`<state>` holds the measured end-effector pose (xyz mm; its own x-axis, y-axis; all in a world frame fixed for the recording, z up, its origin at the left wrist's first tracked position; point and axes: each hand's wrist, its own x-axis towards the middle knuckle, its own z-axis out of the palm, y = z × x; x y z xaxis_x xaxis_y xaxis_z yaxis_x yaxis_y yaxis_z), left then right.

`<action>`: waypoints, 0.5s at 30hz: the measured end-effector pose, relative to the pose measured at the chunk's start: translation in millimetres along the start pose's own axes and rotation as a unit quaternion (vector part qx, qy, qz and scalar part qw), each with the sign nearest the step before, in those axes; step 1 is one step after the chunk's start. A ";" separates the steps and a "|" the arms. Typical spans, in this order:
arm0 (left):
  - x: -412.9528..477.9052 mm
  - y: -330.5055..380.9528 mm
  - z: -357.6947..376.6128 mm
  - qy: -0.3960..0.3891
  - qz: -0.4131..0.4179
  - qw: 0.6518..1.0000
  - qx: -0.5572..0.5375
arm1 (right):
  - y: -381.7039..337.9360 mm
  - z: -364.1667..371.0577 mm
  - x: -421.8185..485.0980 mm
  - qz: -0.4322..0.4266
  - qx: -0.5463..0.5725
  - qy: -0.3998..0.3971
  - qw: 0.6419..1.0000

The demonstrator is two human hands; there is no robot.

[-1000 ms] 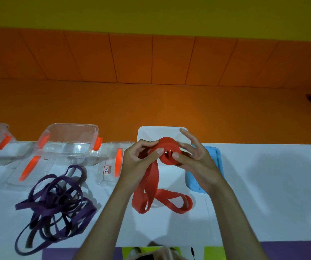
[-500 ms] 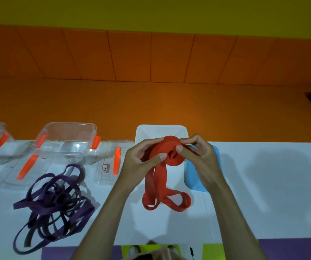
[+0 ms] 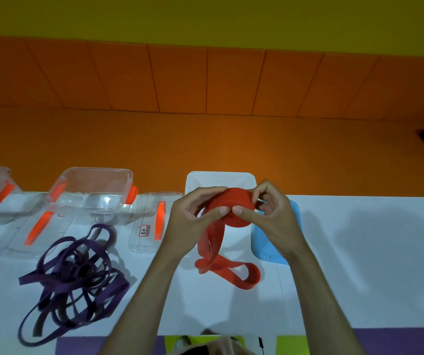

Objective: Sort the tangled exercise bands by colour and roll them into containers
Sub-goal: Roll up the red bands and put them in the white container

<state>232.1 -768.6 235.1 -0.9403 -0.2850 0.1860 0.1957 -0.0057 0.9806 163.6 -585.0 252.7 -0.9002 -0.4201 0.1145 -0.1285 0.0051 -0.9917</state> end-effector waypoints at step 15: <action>4.9 2.4 -0.4 0.025 -0.021 0.999 0.009 | 14.4 5.6 -5.2 0.000 0.034 0.064 0.997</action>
<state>228.1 -770.5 238.4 -0.9321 -0.3330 0.1427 0.1521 -0.0021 0.9884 168.8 -587.9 237.5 -0.9464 -0.3008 0.1174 -0.1042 -0.0594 -0.9928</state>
